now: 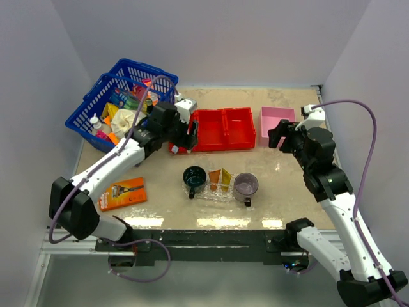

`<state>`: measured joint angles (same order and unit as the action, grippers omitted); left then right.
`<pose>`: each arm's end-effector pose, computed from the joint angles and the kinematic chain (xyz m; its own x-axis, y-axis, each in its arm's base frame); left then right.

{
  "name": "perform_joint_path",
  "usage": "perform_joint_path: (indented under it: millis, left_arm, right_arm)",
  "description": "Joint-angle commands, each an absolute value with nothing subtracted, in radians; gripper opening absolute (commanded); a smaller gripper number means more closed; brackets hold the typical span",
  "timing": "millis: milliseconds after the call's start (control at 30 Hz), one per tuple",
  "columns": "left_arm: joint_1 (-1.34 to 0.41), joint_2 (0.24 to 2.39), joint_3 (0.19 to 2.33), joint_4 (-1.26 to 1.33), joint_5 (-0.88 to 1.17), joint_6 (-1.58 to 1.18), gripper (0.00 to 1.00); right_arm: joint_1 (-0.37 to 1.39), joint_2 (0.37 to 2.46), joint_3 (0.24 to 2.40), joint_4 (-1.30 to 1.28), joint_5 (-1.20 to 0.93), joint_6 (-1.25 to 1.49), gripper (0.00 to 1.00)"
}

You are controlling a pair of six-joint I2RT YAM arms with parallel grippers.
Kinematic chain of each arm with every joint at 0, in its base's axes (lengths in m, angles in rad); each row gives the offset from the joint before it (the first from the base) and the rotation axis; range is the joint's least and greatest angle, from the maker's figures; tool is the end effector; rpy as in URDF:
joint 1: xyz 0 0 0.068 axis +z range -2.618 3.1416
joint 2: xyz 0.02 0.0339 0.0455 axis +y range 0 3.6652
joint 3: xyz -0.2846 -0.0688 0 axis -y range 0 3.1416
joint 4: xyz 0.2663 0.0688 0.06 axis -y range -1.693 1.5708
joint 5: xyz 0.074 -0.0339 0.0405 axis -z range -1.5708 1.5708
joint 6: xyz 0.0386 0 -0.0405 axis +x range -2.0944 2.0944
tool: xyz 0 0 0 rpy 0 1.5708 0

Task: Prepare toiletry sets of a toothbrush and toothpaste on the tray

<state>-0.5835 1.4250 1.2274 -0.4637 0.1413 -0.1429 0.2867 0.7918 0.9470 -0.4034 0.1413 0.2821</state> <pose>0.2808 -0.1919 0.3327 -0.5982 0.2260 -0.7688 0.5587 0.8054 -0.1980 0.1767 0.0464 0.3889 -0.2678 0.2084 -0.9407 -0.0775 0.9685 0.2366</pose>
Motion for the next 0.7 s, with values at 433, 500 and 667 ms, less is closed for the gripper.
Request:
perform_joint_path:
  millis: [433, 500, 667]
  left_arm:
    - [-0.471, 1.726, 1.244, -0.265, 0.035, -0.276, 0.51]
    - [-0.471, 1.741, 1.249, -0.268, 0.052, -0.278, 0.49]
    - [-0.471, 1.766, 1.247, -0.268, 0.074, -0.285, 0.47]
  right_arm:
    - [0.282, 0.776, 0.948, -0.37, 0.17, 0.267, 0.75]
    - [0.282, 0.776, 0.948, -0.368, 0.167, 0.265, 0.75]
    - [0.282, 0.778, 0.948, -0.367, 0.163, 0.267, 0.75]
